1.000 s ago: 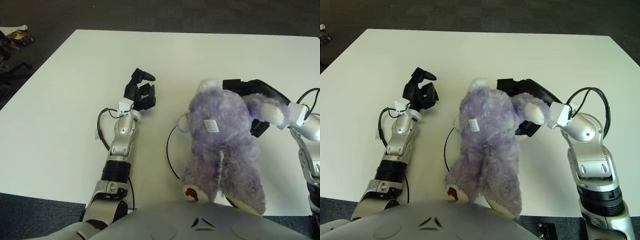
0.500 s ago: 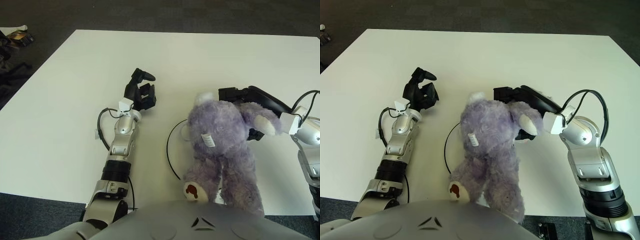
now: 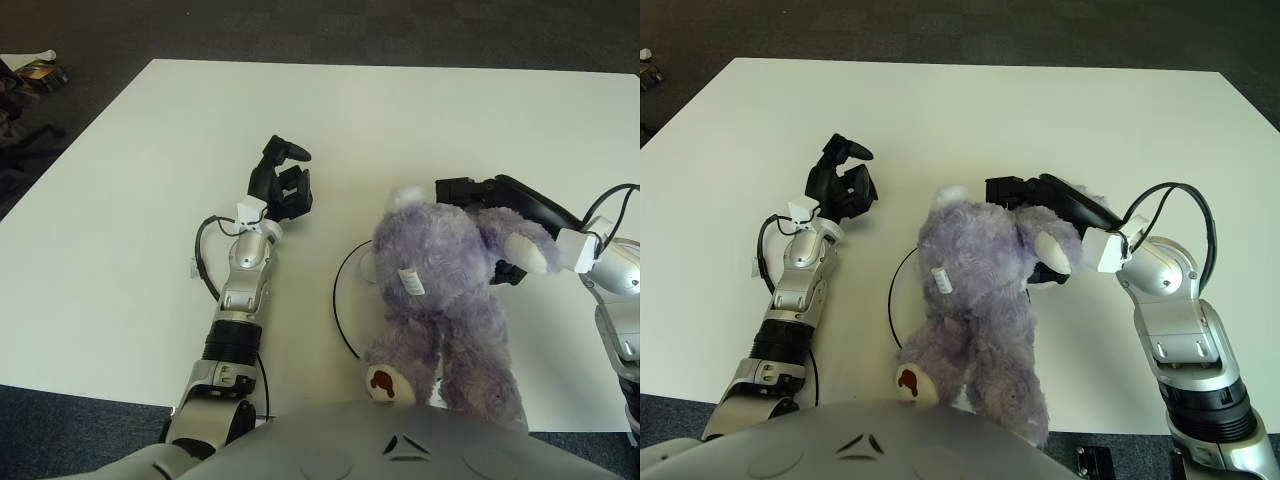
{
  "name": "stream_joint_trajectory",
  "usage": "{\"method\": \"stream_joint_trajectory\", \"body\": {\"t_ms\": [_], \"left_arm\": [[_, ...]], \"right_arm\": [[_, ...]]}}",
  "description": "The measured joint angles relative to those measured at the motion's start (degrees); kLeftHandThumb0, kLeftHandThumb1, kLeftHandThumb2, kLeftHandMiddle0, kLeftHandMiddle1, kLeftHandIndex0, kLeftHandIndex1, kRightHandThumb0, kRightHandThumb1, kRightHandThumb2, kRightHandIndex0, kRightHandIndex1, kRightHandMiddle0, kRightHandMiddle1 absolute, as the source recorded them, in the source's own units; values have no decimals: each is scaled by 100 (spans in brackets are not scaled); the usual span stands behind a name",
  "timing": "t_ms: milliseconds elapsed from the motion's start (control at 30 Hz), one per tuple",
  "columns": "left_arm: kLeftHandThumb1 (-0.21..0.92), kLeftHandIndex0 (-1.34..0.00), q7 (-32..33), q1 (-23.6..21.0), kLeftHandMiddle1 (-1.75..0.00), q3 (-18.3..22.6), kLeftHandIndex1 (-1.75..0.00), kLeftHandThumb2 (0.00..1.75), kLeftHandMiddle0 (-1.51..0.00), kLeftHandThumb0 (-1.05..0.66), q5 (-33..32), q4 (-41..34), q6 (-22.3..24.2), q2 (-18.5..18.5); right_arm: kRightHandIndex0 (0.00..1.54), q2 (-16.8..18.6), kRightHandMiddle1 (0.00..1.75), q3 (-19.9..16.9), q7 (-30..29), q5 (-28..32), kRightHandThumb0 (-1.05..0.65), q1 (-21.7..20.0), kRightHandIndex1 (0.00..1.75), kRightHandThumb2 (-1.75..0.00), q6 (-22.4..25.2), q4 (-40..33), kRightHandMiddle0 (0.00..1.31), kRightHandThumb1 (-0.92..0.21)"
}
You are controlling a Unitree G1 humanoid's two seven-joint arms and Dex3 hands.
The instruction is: Put the doll into the plate.
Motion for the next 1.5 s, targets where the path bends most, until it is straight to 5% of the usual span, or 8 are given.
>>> {"method": "stream_joint_trajectory", "body": {"t_ms": [533, 600, 800, 900, 1000, 1367, 1500], "left_arm": [[62, -38, 4, -1, -175, -5, -175, 92, -103, -39, 18, 8, -26, -2], [62, -38, 4, -2, -175, -5, -175, 92, -104, -39, 18, 11, -44, -2], [62, -38, 4, -5, -175, -9, -175, 92, -104, -39, 19, 20, -59, -2], [62, -38, 4, -6, -175, -12, -175, 92, -105, -39, 25, 19, -59, -1], [62, -38, 5, -7, -175, -22, -175, 92, -105, -39, 36, 19, -59, -1], [61, -39, 9, -6, -175, -68, -175, 93, -107, -40, 74, 4, -56, 8], [61, -39, 8, -5, -175, -71, -175, 93, -107, -40, 73, 1, -53, 7]], "right_arm": [[100, -41, 175, 9, 110, -6, 0, 31, 175, -134, 154, -170, 83, -24], [80, -45, 175, 9, 145, 9, 29, 31, 175, -138, 182, -188, 79, -24], [68, -97, 175, 8, 297, 75, 46, 27, 175, -139, 296, -281, 71, -25], [72, -157, 172, 13, 375, 95, 15, 5, 175, -151, 368, -358, 63, -15], [73, -213, 169, 17, 422, 97, 5, -20, 175, -152, 391, -400, 60, -13], [63, -240, 153, 22, 417, 103, -1, -46, 175, -124, 394, -435, 49, -33], [45, -240, 169, 16, 424, 126, -1, -46, 174, -118, 375, -435, 42, -42]]}}
